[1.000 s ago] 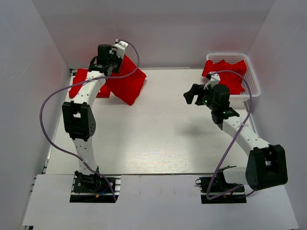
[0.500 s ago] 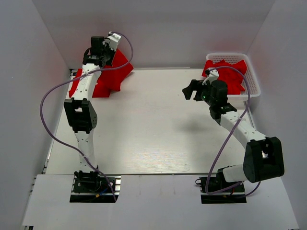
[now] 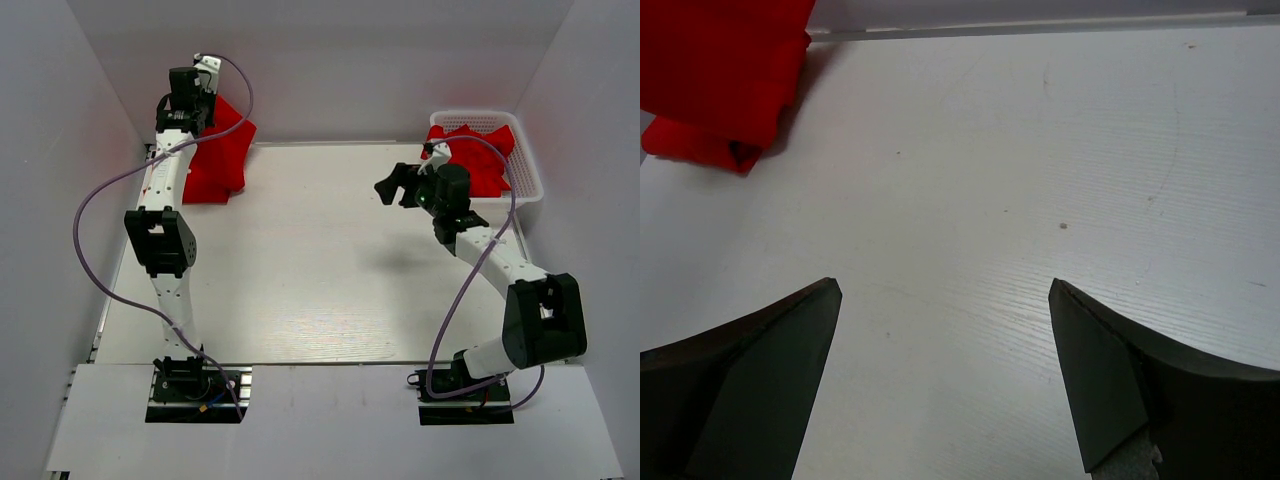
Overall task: Fold and stack the t-shirts
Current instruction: Put the neatly folded tshirt into the corner of the board with the left arm
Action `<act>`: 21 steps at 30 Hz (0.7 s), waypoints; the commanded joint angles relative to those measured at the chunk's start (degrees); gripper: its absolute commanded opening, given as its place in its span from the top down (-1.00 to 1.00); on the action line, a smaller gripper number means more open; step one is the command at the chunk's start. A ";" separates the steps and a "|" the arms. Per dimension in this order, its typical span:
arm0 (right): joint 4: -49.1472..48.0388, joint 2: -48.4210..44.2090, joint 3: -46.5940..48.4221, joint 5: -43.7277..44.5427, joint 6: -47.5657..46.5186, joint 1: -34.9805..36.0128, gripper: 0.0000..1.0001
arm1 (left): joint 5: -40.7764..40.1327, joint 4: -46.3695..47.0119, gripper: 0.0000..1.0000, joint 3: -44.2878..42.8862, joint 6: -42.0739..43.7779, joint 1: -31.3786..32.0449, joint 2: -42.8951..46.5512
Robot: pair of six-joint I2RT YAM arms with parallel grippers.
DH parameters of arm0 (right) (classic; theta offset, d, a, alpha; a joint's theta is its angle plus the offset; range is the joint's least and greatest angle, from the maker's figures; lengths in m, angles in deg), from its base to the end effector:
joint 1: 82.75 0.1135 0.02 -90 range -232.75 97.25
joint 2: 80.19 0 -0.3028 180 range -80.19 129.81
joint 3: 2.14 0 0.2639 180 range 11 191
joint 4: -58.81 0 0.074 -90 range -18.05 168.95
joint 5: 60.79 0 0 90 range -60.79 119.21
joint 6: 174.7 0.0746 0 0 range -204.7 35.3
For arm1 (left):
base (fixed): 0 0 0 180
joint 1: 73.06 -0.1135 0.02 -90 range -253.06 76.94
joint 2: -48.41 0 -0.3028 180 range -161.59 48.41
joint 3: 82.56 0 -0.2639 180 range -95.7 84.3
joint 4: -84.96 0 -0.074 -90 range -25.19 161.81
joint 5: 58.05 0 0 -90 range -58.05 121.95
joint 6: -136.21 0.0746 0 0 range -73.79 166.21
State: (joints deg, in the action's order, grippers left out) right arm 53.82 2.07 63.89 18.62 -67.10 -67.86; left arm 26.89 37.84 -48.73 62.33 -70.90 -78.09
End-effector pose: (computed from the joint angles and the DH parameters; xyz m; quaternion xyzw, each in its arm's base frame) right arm 0.3609 0.1102 0.3111 -0.0403 0.7708 0.2452 0.5866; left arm 0.5801 -0.0153 0.3774 0.1130 0.8467 0.1005 0.5102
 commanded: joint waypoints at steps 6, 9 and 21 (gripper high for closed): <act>-3.05 2.90 4.33 -1.89 1.90 0.31 -0.81 | -2.58 4.71 1.00 0.76 -1.79 -1.88 3.90; -2.53 3.78 5.38 -1.80 1.99 0.22 -0.81 | -3.55 4.71 1.00 0.76 -1.79 -2.59 2.23; -1.29 8.09 8.73 -1.98 2.87 0.66 -0.81 | -3.38 6.47 1.00 0.14 -0.65 -8.39 -4.63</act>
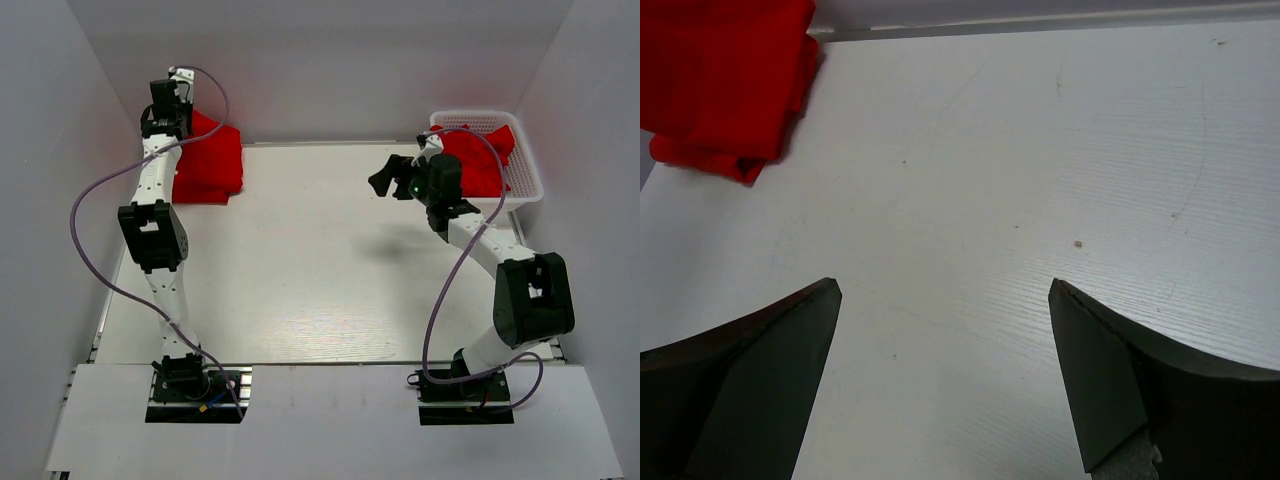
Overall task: Fold and stack the t-shirts
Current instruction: Put the neatly folded tshirt into the corner of the board with the left arm
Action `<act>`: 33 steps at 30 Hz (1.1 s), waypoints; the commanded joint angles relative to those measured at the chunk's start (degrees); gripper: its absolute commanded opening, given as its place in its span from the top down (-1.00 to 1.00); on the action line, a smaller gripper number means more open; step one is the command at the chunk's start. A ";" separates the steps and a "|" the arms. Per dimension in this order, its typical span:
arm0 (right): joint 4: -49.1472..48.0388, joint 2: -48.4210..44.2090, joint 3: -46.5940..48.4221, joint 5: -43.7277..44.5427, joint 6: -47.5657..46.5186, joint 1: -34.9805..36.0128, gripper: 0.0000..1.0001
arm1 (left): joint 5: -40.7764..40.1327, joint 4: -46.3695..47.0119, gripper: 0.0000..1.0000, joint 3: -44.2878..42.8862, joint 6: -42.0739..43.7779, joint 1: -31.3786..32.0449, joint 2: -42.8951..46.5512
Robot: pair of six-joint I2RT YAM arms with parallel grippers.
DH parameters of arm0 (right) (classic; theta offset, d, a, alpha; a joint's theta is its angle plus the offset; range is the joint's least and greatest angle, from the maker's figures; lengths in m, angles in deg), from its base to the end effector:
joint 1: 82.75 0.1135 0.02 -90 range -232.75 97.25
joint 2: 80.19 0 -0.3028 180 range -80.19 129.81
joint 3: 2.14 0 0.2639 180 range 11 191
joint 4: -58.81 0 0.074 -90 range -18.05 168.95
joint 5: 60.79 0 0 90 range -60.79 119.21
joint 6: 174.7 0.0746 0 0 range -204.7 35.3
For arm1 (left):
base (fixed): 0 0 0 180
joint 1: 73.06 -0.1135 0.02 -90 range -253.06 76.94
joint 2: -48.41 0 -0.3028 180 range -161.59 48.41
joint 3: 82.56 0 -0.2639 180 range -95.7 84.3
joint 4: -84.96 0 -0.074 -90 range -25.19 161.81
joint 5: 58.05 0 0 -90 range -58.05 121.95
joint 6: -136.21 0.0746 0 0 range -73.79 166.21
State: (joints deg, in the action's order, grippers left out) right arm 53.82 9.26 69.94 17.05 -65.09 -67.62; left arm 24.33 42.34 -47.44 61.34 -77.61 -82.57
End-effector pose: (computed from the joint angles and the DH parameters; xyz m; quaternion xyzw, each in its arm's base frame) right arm 0.3941 0.1228 0.3060 -0.0360 0.7768 0.2648 0.5702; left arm 0.6018 0.0578 0.3344 0.0454 0.8580 0.1432 0.4913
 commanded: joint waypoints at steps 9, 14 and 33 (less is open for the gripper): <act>0.81 5.56 6.36 -1.11 1.39 0.86 -0.81 | -2.84 5.04 1.00 -2.72 1.12 -4.50 -7.53; 3.80 7.40 9.08 -1.11 0.69 1.30 -0.81 | -10.56 7.67 0.65 -3.26 1.12 -5.02 -9.64; 8.80 -4.80 0.14 4.16 -3.18 2.79 -0.81 | 10.05 0.49 -1.00 6.93 -8.36 -2.65 9.24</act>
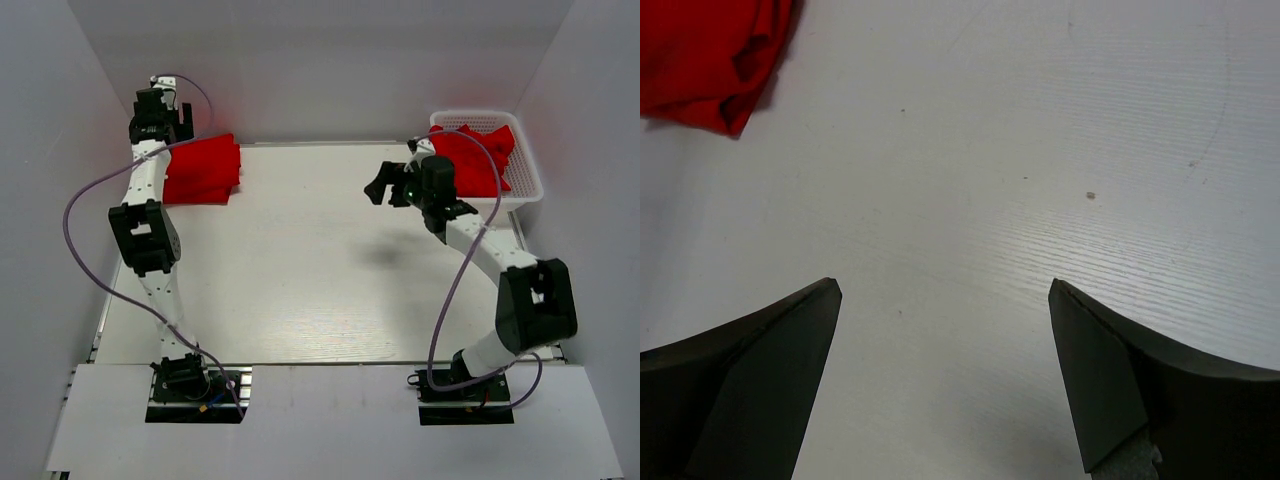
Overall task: Fold and stack the t-shirts
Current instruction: Put the neatly folded tshirt into the corner of the board with the left arm
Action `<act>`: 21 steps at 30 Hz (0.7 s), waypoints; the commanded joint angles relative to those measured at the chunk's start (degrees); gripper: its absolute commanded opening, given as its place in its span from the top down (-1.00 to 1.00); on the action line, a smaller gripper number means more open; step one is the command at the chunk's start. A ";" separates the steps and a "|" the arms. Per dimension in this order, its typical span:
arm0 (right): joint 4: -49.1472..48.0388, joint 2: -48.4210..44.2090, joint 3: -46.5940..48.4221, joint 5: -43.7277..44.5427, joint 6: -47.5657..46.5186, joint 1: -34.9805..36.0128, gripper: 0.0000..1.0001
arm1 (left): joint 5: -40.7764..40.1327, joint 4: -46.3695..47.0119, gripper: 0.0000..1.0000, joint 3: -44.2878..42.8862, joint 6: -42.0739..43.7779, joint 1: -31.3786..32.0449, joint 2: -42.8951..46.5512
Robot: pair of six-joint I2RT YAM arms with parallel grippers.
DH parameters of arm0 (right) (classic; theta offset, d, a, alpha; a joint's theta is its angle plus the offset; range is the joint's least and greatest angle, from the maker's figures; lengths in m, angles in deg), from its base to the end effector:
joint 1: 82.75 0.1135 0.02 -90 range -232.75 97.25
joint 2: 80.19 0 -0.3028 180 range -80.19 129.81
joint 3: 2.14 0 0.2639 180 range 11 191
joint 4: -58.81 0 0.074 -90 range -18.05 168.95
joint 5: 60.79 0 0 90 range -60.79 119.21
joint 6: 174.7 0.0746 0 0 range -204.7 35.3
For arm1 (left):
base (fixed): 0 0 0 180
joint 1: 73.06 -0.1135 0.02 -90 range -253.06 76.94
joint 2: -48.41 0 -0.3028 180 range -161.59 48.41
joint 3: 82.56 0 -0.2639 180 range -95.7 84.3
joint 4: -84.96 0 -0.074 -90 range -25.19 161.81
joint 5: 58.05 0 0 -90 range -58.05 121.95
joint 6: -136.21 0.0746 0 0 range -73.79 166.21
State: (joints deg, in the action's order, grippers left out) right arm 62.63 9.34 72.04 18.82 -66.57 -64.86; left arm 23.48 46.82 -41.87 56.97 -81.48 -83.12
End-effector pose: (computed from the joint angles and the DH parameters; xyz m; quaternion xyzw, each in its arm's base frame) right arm 0.3872 0.1391 0.2980 -0.0508 0.8117 0.2486 0.5260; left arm 0.6016 0.1002 0.3012 -0.0190 0.8658 0.1458 0.4783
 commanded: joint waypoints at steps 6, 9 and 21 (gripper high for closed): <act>3.69 -12.62 -7.24 7.04 -1.35 0.13 -0.81 | 11.47 -3.58 -1.00 20.10 -12.77 10.34 20.93; 8.34 -14.21 -9.96 12.21 -0.29 0.65 -0.81 | 7.25 1.86 -1.00 36.35 -19.27 16.85 31.30; 14.16 -17.11 -21.48 9.16 2.61 3.29 -0.81 | -6.90 0.57 -1.00 74.31 -35.55 40.32 56.28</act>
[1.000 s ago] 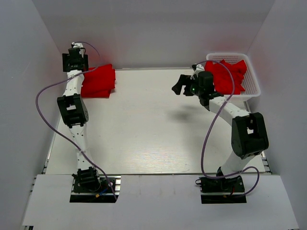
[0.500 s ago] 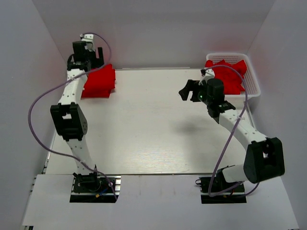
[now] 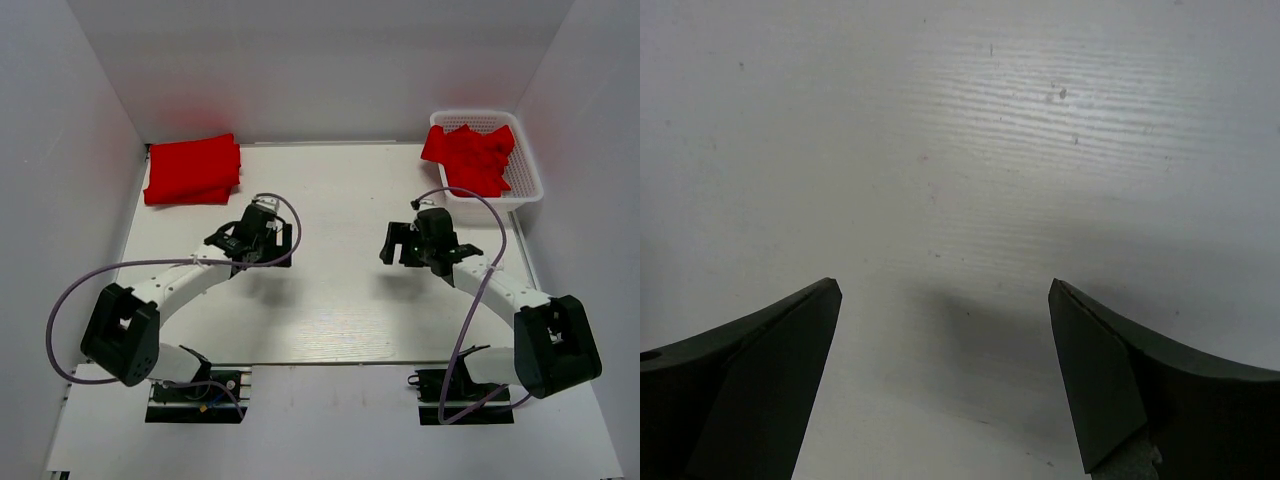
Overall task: Fold and stack the t-shirts
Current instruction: Put the neatly folded tshirt into the corner of the board with the left arm
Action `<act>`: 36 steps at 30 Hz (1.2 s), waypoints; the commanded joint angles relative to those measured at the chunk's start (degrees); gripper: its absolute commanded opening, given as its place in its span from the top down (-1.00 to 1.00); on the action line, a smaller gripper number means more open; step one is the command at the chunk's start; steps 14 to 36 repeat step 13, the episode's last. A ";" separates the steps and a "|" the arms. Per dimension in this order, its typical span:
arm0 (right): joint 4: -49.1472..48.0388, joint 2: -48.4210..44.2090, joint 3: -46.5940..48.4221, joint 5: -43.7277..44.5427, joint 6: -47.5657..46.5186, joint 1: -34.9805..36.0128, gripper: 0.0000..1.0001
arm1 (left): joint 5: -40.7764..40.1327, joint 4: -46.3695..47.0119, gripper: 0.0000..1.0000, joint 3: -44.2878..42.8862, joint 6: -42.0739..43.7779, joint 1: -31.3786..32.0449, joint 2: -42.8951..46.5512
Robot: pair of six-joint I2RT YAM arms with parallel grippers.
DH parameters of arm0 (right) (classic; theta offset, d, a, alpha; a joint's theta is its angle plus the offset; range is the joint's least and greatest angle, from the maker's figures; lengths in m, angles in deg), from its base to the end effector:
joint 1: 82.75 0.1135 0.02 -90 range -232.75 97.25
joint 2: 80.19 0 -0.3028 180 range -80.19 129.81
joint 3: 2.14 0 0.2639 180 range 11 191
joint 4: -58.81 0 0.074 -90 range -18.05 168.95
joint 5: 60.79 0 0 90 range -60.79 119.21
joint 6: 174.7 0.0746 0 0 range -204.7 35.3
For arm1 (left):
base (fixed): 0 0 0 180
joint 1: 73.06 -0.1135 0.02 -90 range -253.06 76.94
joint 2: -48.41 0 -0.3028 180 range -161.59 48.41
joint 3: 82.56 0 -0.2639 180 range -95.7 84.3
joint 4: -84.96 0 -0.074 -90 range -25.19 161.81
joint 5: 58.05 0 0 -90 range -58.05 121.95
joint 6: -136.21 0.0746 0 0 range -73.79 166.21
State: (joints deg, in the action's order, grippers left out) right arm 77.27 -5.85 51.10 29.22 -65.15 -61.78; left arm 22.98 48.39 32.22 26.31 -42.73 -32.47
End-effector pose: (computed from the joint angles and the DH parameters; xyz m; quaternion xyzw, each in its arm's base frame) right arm 0.2792 0.1070 0.2154 -0.0112 0.9046 0.1475 0.3998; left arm 0.2791 -0.1498 0.2245 0.0605 0.9417 -0.0700 0.3236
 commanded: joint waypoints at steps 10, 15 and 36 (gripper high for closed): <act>-4.71 -1.84 -1.95 -7.57 1.72 1.00 -0.81 | -14.41 -4.97 -1.00 2.15 -3.38 3.51 17.42; -6.11 -2.36 -1.95 -7.92 2.07 1.17 -0.81 | -14.41 -4.80 -1.00 2.15 -3.39 3.51 19.35; -6.11 -2.36 -1.95 -7.92 2.07 1.17 -0.81 | -14.41 -4.80 -1.00 2.15 -3.39 3.51 19.35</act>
